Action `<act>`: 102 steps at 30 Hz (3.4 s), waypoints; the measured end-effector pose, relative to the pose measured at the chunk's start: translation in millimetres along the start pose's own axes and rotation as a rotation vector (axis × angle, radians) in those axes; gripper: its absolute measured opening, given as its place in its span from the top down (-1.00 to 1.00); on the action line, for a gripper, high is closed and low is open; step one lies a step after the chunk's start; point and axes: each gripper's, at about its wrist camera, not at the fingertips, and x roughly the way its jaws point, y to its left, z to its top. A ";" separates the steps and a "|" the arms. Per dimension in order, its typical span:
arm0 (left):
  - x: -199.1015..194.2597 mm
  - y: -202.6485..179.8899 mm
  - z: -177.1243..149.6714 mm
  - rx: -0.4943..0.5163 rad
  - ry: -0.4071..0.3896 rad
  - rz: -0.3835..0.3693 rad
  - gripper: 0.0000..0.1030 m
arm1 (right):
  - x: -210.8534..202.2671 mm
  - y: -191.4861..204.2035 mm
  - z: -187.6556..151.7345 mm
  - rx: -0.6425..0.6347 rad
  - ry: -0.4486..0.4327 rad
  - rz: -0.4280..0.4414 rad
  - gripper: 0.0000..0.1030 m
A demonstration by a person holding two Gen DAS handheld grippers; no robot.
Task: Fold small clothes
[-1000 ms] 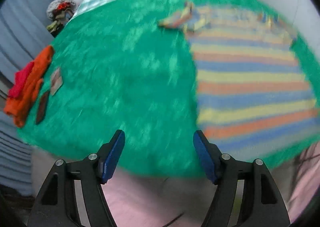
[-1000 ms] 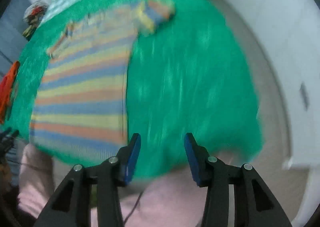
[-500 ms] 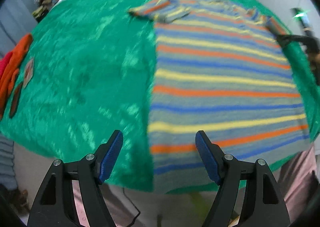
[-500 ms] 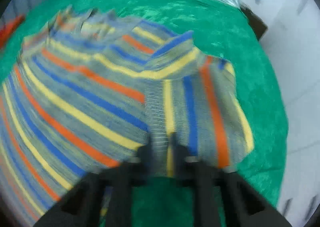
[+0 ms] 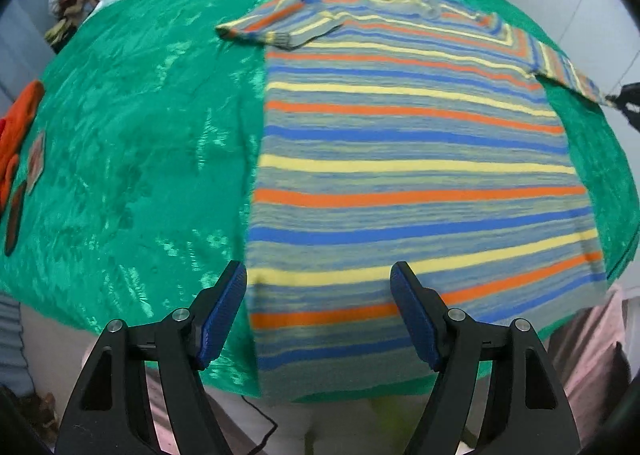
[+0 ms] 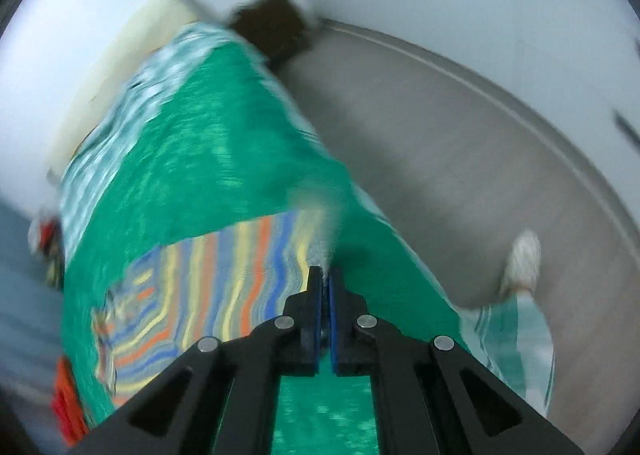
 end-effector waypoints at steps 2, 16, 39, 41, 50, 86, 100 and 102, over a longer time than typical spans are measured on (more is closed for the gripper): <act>1.7 -1.5 0.4 0.011 0.013 0.005 -0.48 | 10.5 -11.1 0.6 0.003 0.021 -0.043 0.96; -31.2 63.2 134.4 0.081 -0.227 0.047 -0.75 | -22.7 0.9 -46.9 -0.265 -0.062 -0.363 -0.30; 90.4 278.5 266.0 -0.567 -0.123 0.056 0.94 | -65.2 104.5 -280.6 -0.530 0.072 0.044 -0.31; 98.0 284.2 257.6 -0.585 -0.097 0.071 0.94 | -60.5 107.2 -280.4 -0.533 0.082 0.050 -0.31; 109.5 295.0 230.9 -0.631 -0.052 0.152 0.95 | -60.9 120.0 -279.3 -0.561 0.090 0.044 -0.31; 185.0 91.7 389.8 0.327 0.013 -0.006 -0.83 | 155.6 328.6 -38.8 -1.116 0.243 0.087 -0.82; 155.6 81.7 371.4 0.261 -0.154 0.035 0.91 | 165.2 363.9 -54.4 -1.185 0.090 0.056 0.93; 156.2 98.2 378.0 0.202 -0.165 0.054 0.91 | 158.9 374.8 -56.9 -1.187 0.021 0.048 0.93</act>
